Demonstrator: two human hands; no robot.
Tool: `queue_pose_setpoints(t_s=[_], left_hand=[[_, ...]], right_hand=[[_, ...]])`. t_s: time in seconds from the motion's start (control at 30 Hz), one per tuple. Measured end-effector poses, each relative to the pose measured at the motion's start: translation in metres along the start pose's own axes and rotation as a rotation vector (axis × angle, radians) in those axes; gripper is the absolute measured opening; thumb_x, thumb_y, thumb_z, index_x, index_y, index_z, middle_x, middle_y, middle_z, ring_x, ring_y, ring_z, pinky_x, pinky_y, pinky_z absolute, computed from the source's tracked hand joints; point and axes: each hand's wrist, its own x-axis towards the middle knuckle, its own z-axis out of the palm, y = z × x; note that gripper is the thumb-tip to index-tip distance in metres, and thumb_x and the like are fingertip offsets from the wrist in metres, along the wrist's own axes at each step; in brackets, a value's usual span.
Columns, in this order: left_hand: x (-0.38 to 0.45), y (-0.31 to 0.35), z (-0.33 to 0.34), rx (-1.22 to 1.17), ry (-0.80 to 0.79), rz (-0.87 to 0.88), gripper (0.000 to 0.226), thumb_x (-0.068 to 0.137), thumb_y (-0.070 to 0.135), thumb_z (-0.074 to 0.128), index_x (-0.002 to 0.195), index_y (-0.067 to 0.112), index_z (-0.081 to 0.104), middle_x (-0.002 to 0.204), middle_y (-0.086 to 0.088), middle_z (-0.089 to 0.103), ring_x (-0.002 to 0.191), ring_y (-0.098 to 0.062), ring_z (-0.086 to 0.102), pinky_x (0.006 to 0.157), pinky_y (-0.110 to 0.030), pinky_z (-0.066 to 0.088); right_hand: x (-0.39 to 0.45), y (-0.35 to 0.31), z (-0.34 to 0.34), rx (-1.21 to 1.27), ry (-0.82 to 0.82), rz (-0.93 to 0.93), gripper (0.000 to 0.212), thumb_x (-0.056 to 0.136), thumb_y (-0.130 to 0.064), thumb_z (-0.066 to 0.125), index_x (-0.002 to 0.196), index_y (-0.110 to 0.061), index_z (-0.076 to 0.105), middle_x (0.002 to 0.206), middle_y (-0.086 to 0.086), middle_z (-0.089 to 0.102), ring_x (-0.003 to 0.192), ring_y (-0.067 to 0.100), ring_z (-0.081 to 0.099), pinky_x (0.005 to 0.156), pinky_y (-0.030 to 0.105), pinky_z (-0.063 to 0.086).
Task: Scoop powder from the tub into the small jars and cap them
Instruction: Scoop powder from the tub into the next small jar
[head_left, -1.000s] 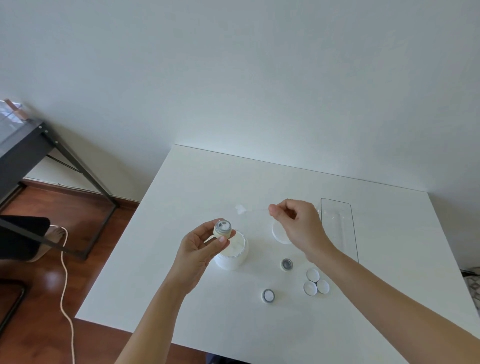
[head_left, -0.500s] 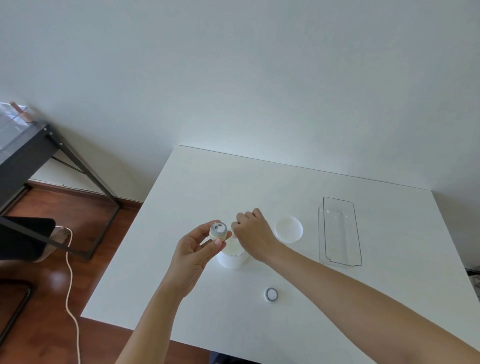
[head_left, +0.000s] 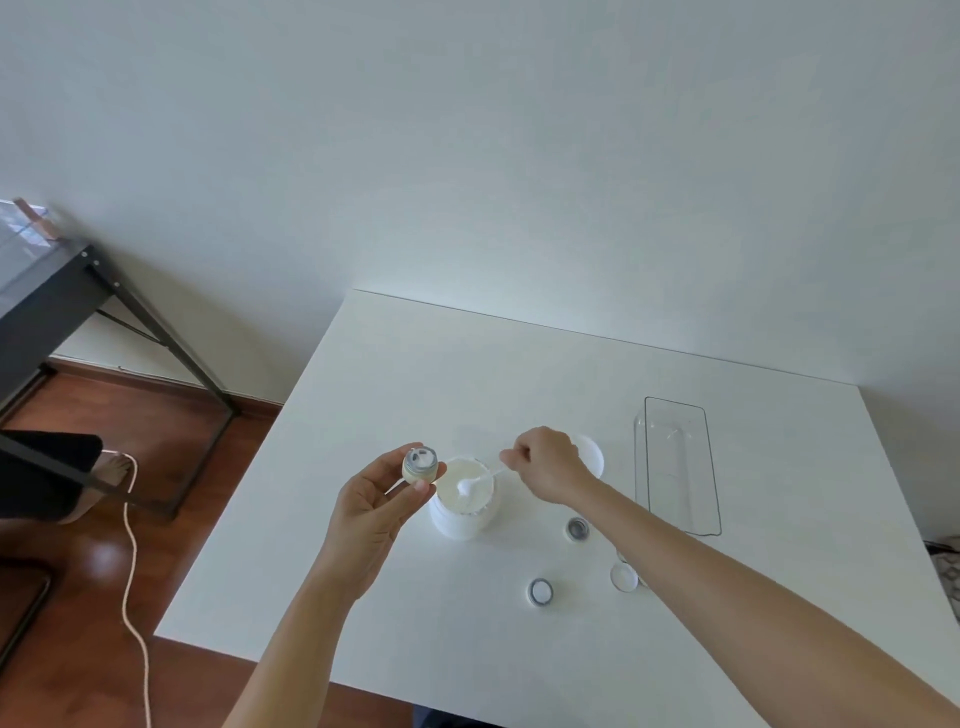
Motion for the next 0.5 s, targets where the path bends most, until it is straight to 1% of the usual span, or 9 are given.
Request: queue_pose_setpoints(t_s=[0.07,0.1,0.2,0.23,0.3,0.33,0.4,0.47,0.5], left_hand=[[0.001,-0.001,0.000,0.001,0.004,0.004,0.035,0.078,0.010,0.072,0.113,0.015,0.074,0.115,-0.009,0.075,0.119,-0.031,0.066,0.106,-0.035,0.048],[0.002,-0.001,0.000,0.001,0.004,0.004,0.035,0.078,0.010,0.072,0.113,0.014,0.073,0.114,-0.009,0.075,0.119,-0.031,0.066,0.107,-0.035,0.048],[0.003,-0.003,0.001,0.004,0.010,-0.003,0.037,0.075,0.014,0.075,0.113,0.015,0.073,0.113,-0.008,0.076,0.120,-0.031,0.066,0.108,-0.040,0.048],[0.003,-0.003,0.002,0.007,0.015,-0.005,0.038,0.075,0.014,0.076,0.113,0.014,0.072,0.113,-0.008,0.076,0.120,-0.031,0.066,0.109,-0.042,0.047],[0.003,-0.005,0.003,0.014,0.021,-0.009,0.040,0.076,0.012,0.074,0.115,0.012,0.070,0.113,-0.007,0.076,0.120,-0.031,0.066,0.109,-0.044,0.043],[0.004,-0.005,0.005,0.019,0.022,-0.011,0.040,0.076,0.012,0.074,0.116,0.011,0.069,0.114,-0.007,0.076,0.120,-0.030,0.066,0.109,-0.045,0.042],[0.005,-0.005,0.008,0.031,0.021,-0.019,0.041,0.077,0.011,0.073,0.118,0.009,0.068,0.114,-0.006,0.076,0.119,-0.029,0.066,0.111,-0.046,0.042],[0.006,-0.005,0.013,0.034,0.011,-0.027,0.042,0.077,0.009,0.074,0.119,0.008,0.067,0.115,-0.007,0.075,0.119,-0.028,0.067,0.111,-0.046,0.042],[0.006,-0.004,0.016,0.036,0.003,-0.031,0.042,0.078,0.007,0.076,0.119,0.008,0.067,0.116,-0.008,0.075,0.119,-0.028,0.067,0.111,-0.046,0.042]], right_hand=[[-0.003,0.005,-0.010,0.090,0.009,0.044,0.043,0.094,-0.028,0.055,0.058,-0.011,0.041,0.057,-0.002,0.039,0.057,0.018,0.038,0.061,0.028,0.030],[-0.006,0.006,-0.016,0.136,0.007,0.058,0.040,0.094,-0.027,0.056,0.061,-0.008,0.046,0.057,-0.003,0.039,0.056,0.017,0.036,0.058,0.027,0.029],[-0.013,0.003,-0.037,0.254,-0.006,0.076,0.036,0.093,-0.027,0.057,0.071,0.001,0.058,0.053,-0.009,0.043,0.054,0.015,0.038,0.054,0.025,0.031],[-0.016,0.000,-0.044,0.280,-0.009,0.075,0.037,0.094,-0.027,0.057,0.073,0.003,0.060,0.051,-0.011,0.043,0.052,0.011,0.039,0.053,0.023,0.031],[-0.022,-0.008,-0.060,0.321,-0.026,0.060,0.035,0.096,-0.028,0.056,0.073,-0.002,0.062,0.039,-0.016,0.044,0.041,-0.001,0.042,0.050,0.016,0.029],[-0.025,-0.013,-0.068,0.341,-0.042,0.047,0.033,0.096,-0.028,0.055,0.071,-0.007,0.062,0.035,-0.019,0.043,0.038,-0.005,0.043,0.051,0.016,0.029],[-0.031,-0.022,-0.080,0.382,-0.075,0.022,0.033,0.096,-0.030,0.055,0.067,-0.015,0.062,0.035,-0.022,0.044,0.044,-0.004,0.045,0.057,0.018,0.031],[-0.034,-0.030,-0.088,0.411,-0.086,0.002,0.033,0.095,-0.032,0.057,0.066,-0.018,0.063,0.043,-0.018,0.043,0.055,0.001,0.043,0.062,0.020,0.033],[-0.035,-0.034,-0.089,0.414,-0.087,-0.008,0.033,0.094,-0.033,0.057,0.066,-0.018,0.064,0.047,-0.016,0.041,0.056,0.005,0.041,0.063,0.020,0.033]])
